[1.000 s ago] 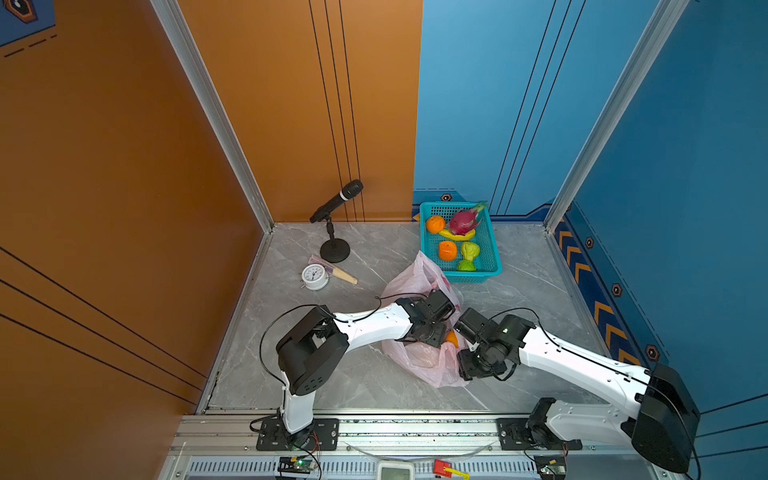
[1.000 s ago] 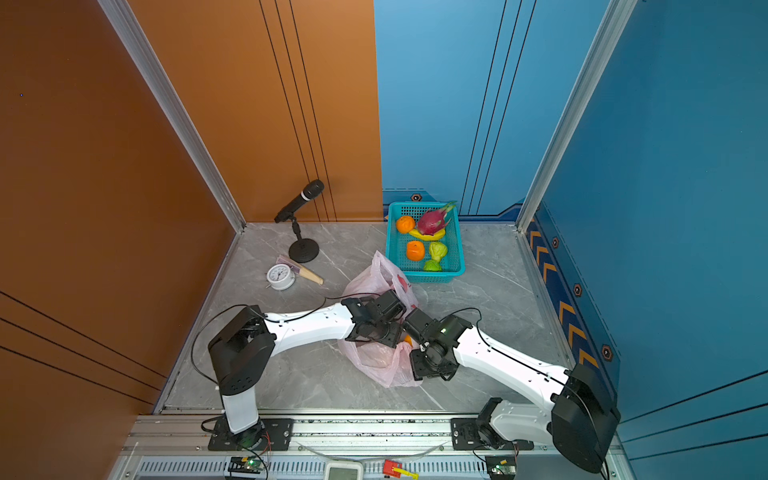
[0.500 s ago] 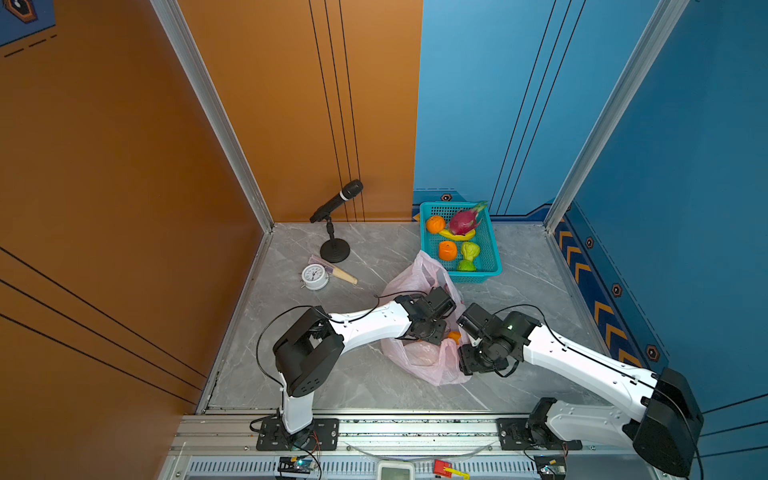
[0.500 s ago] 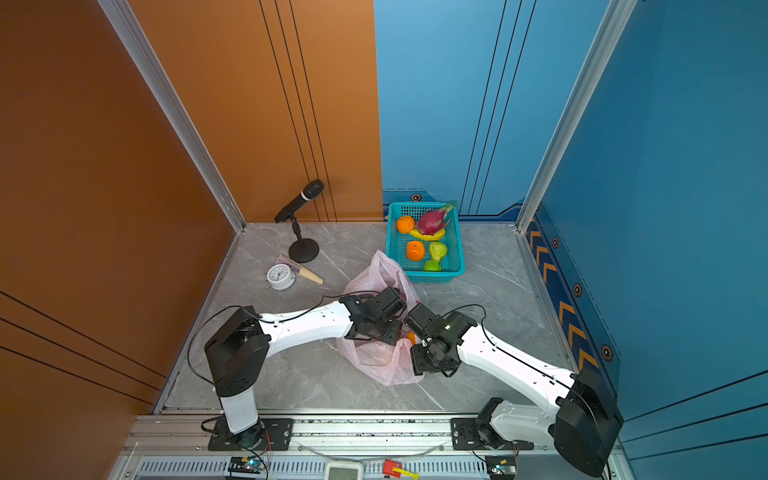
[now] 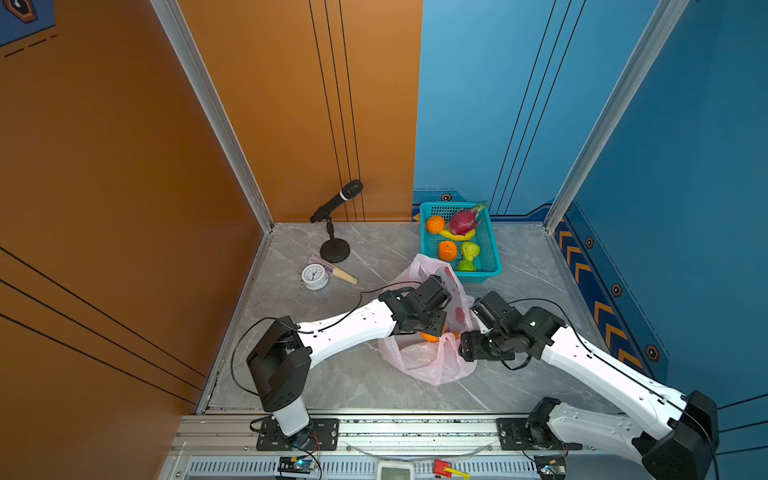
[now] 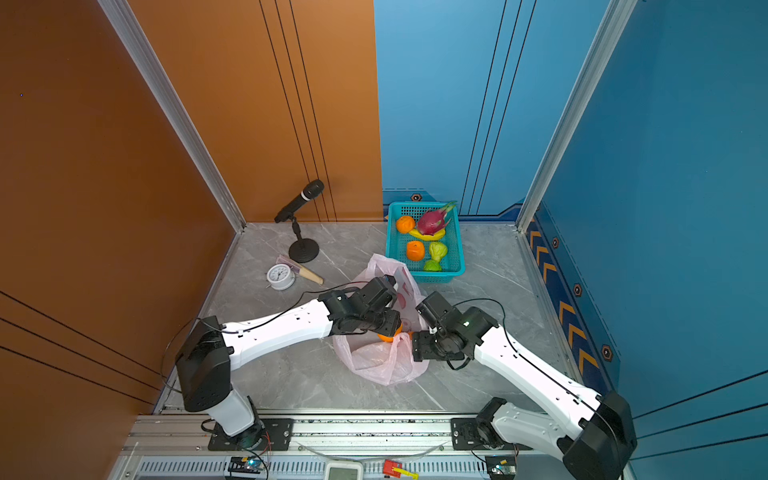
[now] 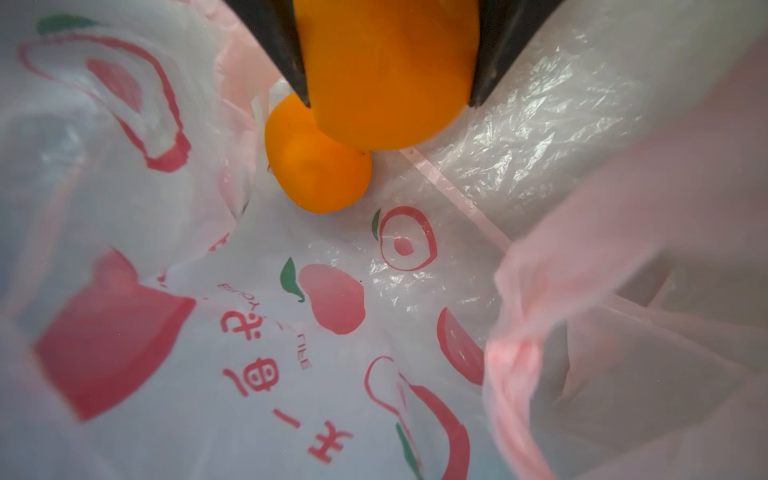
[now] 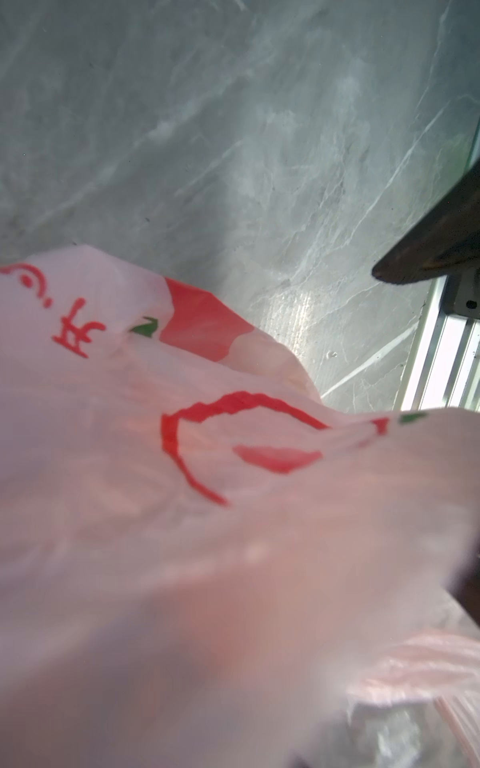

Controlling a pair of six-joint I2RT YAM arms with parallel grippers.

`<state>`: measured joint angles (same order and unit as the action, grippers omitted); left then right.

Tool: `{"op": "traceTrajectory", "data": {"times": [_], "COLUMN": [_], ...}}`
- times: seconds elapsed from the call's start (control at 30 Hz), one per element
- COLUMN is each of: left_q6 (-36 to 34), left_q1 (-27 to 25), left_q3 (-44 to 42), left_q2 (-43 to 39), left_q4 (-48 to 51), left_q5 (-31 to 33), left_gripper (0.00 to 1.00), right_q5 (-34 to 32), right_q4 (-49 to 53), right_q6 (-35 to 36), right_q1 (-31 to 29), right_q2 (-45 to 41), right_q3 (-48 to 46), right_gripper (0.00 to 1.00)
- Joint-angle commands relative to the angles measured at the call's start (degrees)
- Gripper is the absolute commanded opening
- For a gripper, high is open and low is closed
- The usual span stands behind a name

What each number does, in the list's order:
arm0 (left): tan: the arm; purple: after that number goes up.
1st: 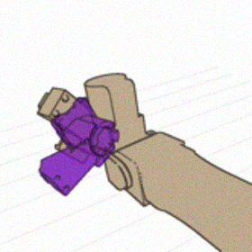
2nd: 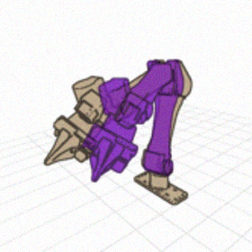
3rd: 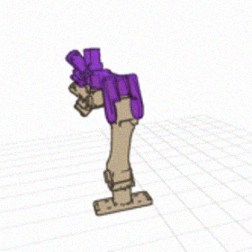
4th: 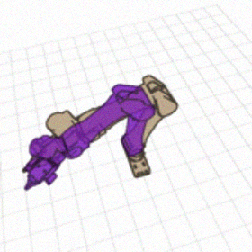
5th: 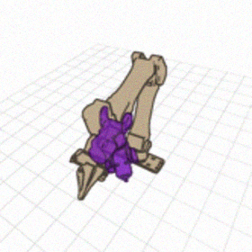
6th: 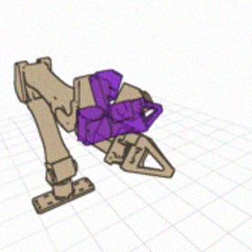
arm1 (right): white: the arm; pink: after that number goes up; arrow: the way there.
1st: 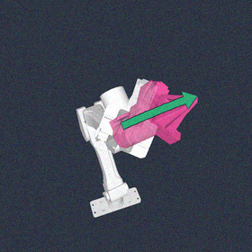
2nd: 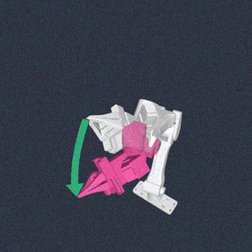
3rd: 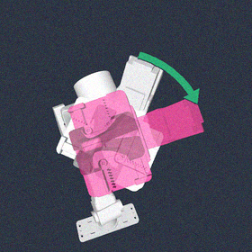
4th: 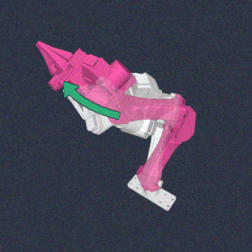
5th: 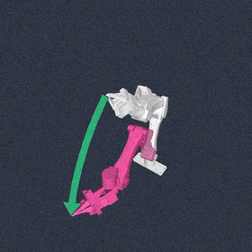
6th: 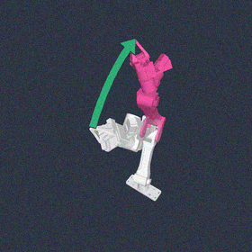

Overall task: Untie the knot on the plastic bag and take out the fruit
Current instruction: 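Lift the orange out of the bag with the left gripper while the right gripper approaches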

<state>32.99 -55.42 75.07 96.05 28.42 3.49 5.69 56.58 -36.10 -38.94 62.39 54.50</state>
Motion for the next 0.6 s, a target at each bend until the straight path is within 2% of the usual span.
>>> {"op": "traceTrajectory", "data": {"times": [0.0,0.27,0.43,0.57], "left_q6": [-1.1,-4.43,-7.74,-12.06], "left_q1": [0.38,0.35,0.51,0.61], "left_q3": [-0.43,-2.38,-3.62,-3.22], "left_q2": [-3.35,-8.33,-11.22,-12.5], "left_q4": [-2.42,-13.74,-23.94,-29.71], "left_q5": [0.64,-1.73,-3.93,-6.75], "left_gripper": [0.37,0.37,0.37,0.37], "right_q5": [0.81,8.73,16.11,18.74], "right_q4": [1.04,-1.06,-3.48,-4.79], "right_q6": [-1.15,-4.36,-9.71,-12.92], "right_q1": [2.69,11.28,16.79,19.84], "right_q2": [-2.88,-6.59,-7.62,-8.04], "right_q3": [3.83,10.25,14.1,16.98], "right_gripper": [0.87,0.9,0.91,0.92]}}
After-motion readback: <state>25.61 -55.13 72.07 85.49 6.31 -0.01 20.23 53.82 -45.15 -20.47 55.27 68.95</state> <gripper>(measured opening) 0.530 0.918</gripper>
